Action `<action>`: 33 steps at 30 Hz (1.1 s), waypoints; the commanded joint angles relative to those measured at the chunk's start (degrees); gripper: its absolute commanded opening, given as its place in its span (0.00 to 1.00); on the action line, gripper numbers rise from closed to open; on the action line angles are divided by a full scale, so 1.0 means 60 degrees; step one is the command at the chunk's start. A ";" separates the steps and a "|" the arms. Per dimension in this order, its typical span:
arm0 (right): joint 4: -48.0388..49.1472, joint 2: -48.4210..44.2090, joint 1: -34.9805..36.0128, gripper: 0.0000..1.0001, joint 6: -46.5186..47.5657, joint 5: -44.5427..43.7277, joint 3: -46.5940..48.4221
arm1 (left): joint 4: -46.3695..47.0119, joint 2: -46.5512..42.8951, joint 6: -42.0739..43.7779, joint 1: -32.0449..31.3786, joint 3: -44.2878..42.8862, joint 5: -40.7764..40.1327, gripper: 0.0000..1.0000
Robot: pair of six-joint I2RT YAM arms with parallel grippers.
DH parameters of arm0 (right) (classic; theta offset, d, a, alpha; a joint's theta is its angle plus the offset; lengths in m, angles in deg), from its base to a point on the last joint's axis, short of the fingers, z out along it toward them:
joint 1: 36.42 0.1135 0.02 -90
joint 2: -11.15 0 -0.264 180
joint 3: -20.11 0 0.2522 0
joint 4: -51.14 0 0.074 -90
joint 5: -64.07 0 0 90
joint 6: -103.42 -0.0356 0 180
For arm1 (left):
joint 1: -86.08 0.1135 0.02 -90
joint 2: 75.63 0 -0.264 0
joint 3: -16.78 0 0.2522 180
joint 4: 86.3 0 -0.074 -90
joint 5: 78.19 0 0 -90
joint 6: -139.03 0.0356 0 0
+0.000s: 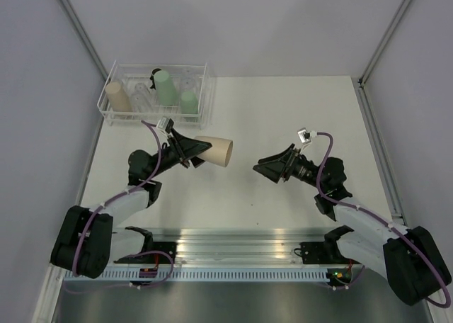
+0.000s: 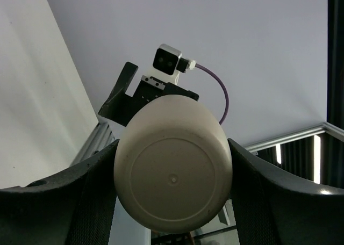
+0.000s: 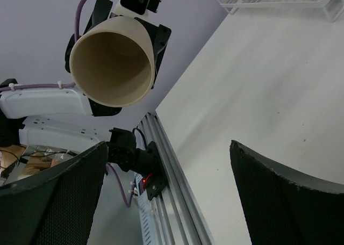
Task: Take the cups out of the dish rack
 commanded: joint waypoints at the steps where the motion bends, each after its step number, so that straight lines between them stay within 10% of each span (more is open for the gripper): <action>1: 0.1136 0.0322 0.0605 0.98 0.0362 -0.0527 0.0601 | 0.2395 -0.0208 -0.1060 -0.0140 0.0248 0.0043 0.02; 14: 0.1282 0.2402 0.1881 0.90 0.0906 -0.1217 0.1890 | 0.2995 0.0421 -0.0957 -0.1297 0.1376 -0.0705 0.02; 26: -0.0036 0.2564 0.2673 0.22 0.2108 -0.1700 0.2580 | 0.3346 0.1431 -0.1044 -0.1751 0.1890 -0.1071 0.02; 33: 0.0052 0.3062 0.3258 0.15 0.2166 -0.1642 0.2683 | 0.5103 0.3084 -0.1864 -0.2249 0.1495 -0.1437 0.02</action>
